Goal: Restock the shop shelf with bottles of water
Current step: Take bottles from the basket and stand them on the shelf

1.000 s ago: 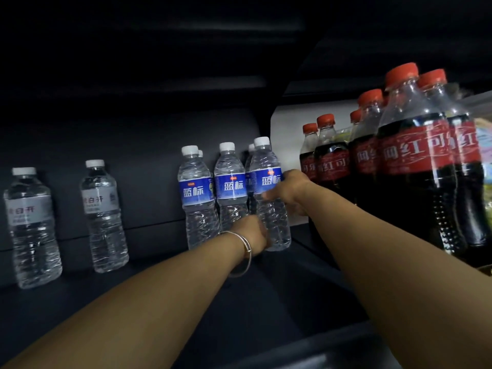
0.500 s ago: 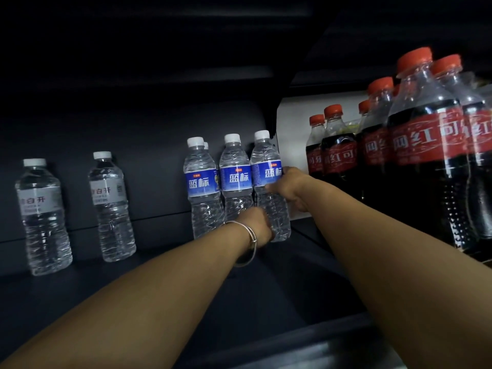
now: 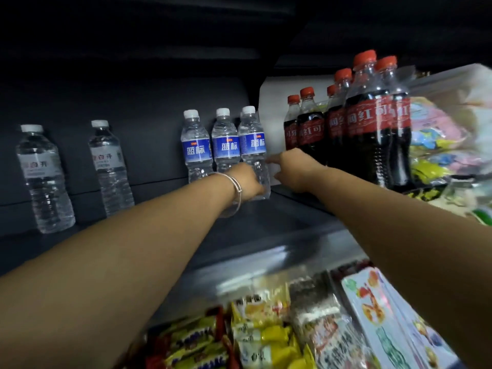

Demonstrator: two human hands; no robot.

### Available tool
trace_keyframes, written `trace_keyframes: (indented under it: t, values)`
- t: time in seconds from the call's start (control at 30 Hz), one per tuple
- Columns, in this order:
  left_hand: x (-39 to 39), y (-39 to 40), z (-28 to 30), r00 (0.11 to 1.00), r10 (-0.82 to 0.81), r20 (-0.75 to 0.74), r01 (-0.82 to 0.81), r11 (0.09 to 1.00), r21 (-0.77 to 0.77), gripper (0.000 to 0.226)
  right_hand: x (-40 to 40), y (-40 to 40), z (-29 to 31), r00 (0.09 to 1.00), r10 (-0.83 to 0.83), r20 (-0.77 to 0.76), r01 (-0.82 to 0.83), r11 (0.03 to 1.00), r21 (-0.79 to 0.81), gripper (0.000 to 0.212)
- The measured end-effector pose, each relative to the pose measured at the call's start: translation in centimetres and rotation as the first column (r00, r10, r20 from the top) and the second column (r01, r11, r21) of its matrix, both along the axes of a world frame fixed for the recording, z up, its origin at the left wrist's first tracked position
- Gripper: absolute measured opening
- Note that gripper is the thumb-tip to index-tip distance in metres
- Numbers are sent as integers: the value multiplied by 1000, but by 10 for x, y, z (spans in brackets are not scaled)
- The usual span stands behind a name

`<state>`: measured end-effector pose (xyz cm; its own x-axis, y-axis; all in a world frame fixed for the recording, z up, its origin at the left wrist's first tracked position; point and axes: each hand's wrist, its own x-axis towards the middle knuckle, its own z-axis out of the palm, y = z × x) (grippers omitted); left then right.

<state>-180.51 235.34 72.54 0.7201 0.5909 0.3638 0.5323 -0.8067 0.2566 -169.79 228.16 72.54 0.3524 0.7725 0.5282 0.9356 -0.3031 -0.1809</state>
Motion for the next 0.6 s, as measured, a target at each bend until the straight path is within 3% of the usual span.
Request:
trace_keyframes:
  t: [0.2, 0.37, 0.47, 0.6]
  values:
    - [-56, -71, -28, 972, -121, 202, 78, 974, 213, 35, -55, -78, -38, 980, -99, 174, 81, 991, 104, 48]
    - [-118, -127, -98, 936, -235, 262, 147, 938, 315, 36, -115, -137, -107, 953, -161, 258, 112, 975, 192, 43]
    - [-147, -150, -166, 918, -275, 285, 202, 944, 261, 38, -146, -165, -170, 955, -169, 244, 138, 980, 141, 40]
    - [-171, -163, -283, 949, -250, 194, 245, 968, 47, 44, -170, -192, -277, 987, -123, 101, 131, 988, -83, 44]
